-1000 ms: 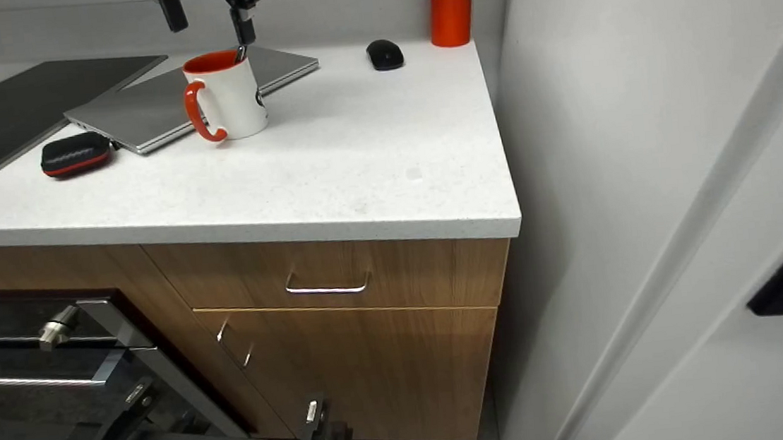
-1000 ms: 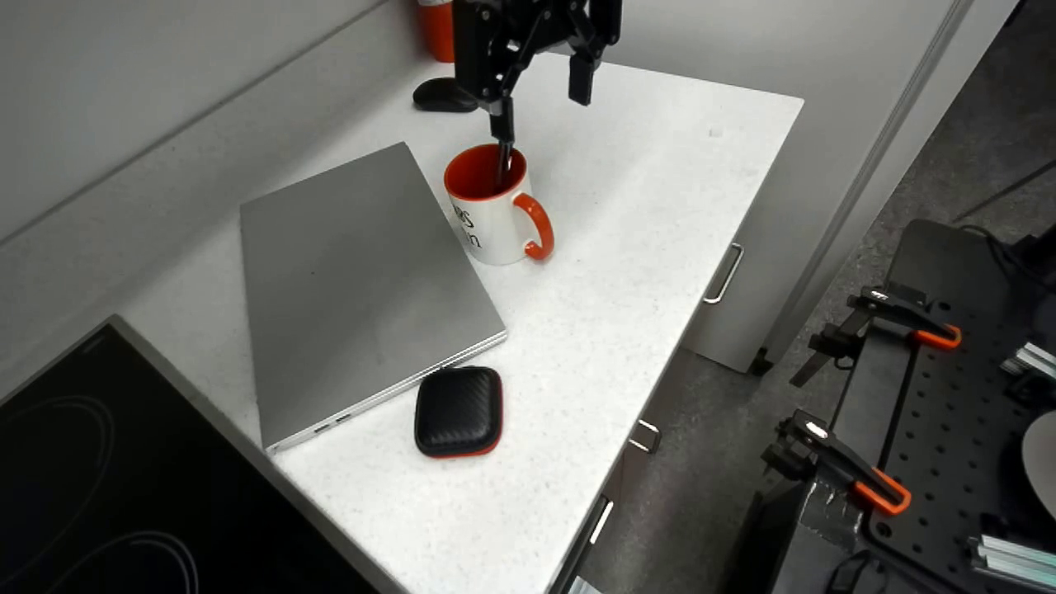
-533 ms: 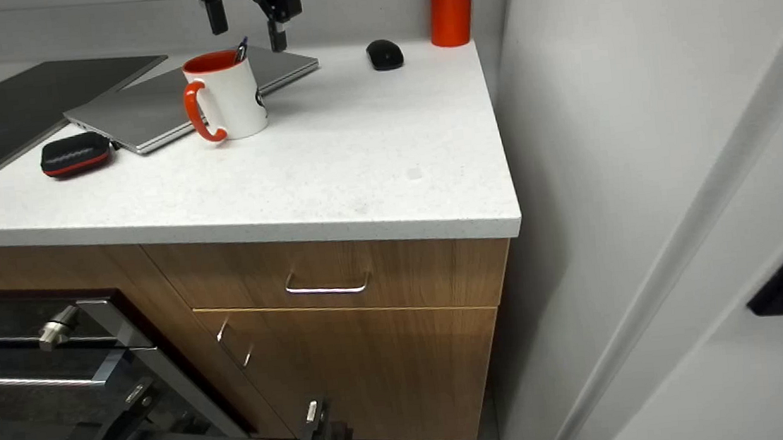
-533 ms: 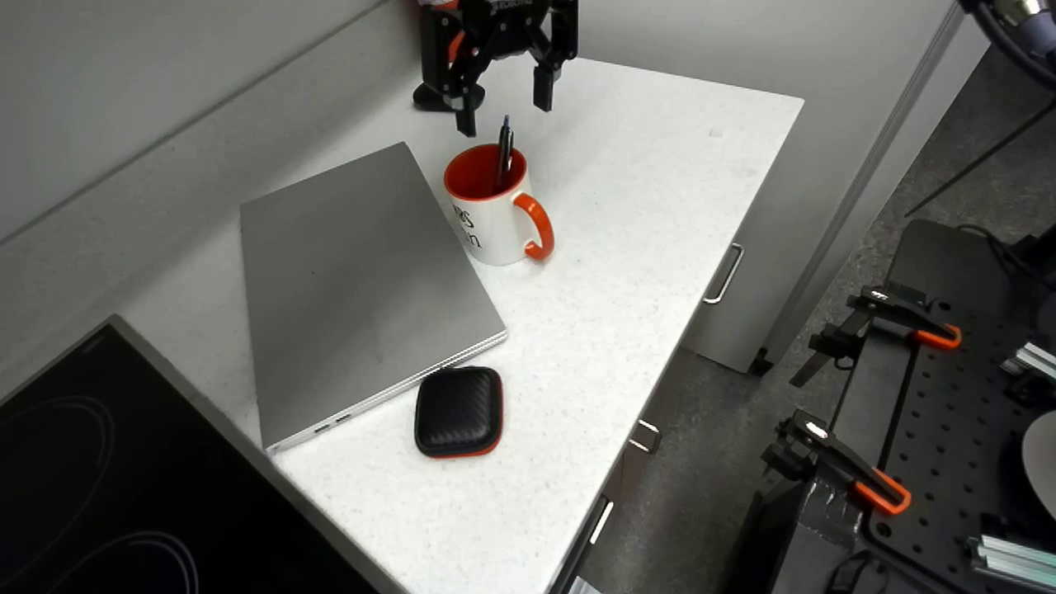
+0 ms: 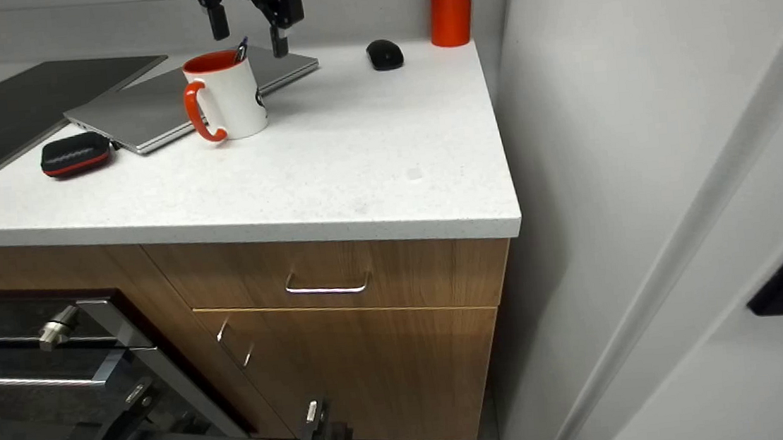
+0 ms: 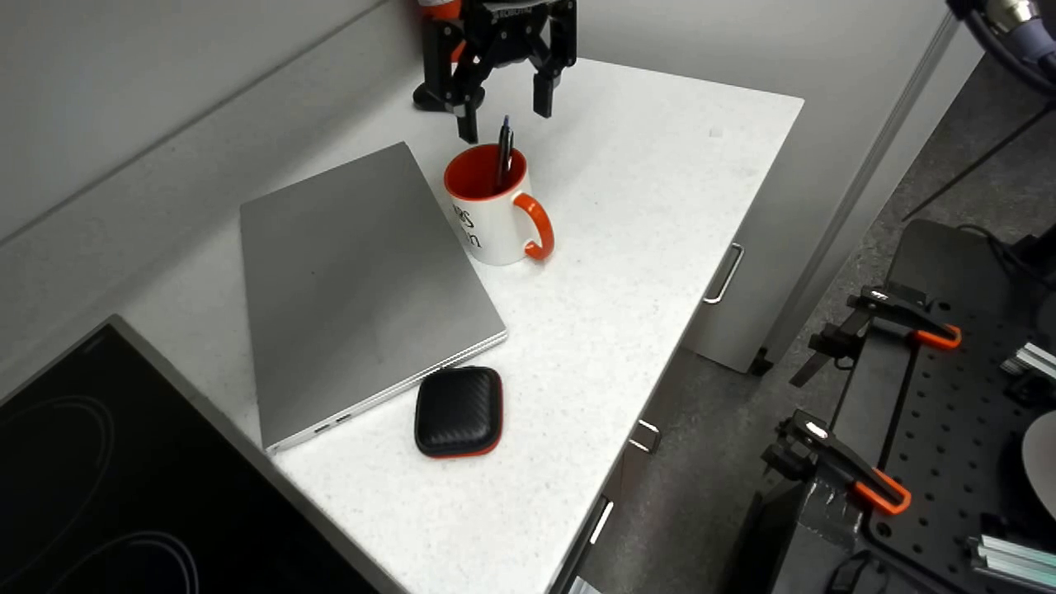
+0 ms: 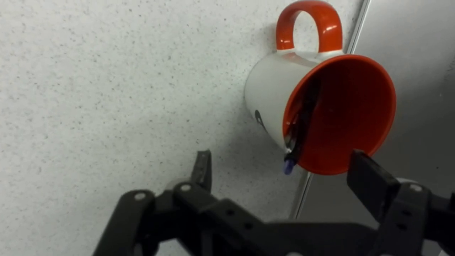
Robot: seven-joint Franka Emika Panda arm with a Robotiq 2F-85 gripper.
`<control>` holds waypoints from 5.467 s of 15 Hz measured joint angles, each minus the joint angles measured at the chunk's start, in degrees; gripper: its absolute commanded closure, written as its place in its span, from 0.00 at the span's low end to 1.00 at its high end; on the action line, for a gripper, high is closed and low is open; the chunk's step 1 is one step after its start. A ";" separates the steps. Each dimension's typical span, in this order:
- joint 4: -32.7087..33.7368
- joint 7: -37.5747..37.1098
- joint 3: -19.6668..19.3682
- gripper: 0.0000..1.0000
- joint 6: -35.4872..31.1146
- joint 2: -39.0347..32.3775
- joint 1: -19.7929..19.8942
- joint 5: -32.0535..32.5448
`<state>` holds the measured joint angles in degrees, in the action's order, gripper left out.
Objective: Remove the pen from the mug and put it on the counter
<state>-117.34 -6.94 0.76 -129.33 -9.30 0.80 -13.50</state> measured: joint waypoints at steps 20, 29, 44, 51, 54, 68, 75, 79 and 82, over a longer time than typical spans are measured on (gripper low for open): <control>-0.26 9.71 -0.13 0.98 0.24 -0.28 0.69 -8.38; -2.29 9.38 -0.16 0.97 -3.39 4.45 0.68 -8.34; -8.98 -20.17 0.37 0.88 -5.74 16.14 5.18 33.61; -8.45 -20.68 0.35 0.97 -3.67 14.24 5.02 34.47; -5.60 -19.74 0.35 0.97 2.11 10.32 4.53 33.90; 12.88 -19.29 -2.99 0.97 7.91 -12.12 2.89 27.07; 16.76 -19.38 -4.42 0.41 7.88 -16.90 2.02 25.83; 17.19 -19.38 -4.57 0.10 7.80 -17.32 1.81 25.13; 17.35 -19.38 -4.70 0.00 7.80 -17.24 1.79 24.68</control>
<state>-99.98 -26.32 -3.94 -121.54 -26.54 2.60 11.19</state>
